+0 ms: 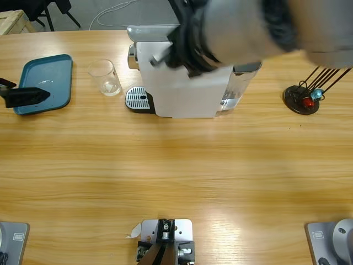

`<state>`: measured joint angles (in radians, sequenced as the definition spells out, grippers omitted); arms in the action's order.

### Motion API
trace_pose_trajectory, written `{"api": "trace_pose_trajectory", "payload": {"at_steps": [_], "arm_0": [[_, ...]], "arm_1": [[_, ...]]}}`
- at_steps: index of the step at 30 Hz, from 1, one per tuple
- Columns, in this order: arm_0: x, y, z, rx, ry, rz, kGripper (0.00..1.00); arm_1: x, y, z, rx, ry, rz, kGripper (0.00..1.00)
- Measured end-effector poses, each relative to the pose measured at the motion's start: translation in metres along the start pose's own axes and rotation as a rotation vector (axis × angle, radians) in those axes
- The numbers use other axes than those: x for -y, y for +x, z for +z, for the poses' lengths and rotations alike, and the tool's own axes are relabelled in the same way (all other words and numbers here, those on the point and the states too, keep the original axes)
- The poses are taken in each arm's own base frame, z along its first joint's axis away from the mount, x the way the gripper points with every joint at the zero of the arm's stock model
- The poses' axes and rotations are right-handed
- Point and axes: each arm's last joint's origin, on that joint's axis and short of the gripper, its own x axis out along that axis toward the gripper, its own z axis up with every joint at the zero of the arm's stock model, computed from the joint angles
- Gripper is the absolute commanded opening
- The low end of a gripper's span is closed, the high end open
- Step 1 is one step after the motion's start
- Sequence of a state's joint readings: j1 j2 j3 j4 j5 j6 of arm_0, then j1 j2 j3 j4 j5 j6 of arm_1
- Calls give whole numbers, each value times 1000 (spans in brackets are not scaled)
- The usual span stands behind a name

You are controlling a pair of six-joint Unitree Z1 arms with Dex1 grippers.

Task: Pour coffee

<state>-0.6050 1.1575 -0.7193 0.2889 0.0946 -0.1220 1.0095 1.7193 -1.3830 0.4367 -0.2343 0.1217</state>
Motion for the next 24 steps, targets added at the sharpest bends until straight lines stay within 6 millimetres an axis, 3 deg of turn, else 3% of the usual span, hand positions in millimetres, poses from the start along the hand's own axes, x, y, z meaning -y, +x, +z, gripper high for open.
{"api": "trace_pose_trajectory", "payload": {"at_steps": [2, 5, 7, 10, 14, 18, 24], "arm_0": [[1, -7, 1, 40, -4, -32, 1000], [3, -7, 2, 145, 14, -83, 1000], [5, 8, 1, 170, 70, -89, 987], [8, 48, 6, 122, 116, -67, 954], [12, 87, 9, 92, 148, -58, 931], [7, 108, 11, 96, 125, -91, 931], [-10, 130, 17, 140, 78, -129, 950]], "arm_1": [[4, -26, -9, -16, -16, 57, 1000], [15, -64, -39, -27, -47, 99, 1000], [23, -86, -64, -33, -68, 101, 1000], [32, -107, -96, -52, -85, 100, 1000], [40, -121, -132, -71, -91, 98, 1000], [44, -125, -156, -93, -95, 96, 1000], [44, -120, -166, -98, -99, 96, 1000]]}}
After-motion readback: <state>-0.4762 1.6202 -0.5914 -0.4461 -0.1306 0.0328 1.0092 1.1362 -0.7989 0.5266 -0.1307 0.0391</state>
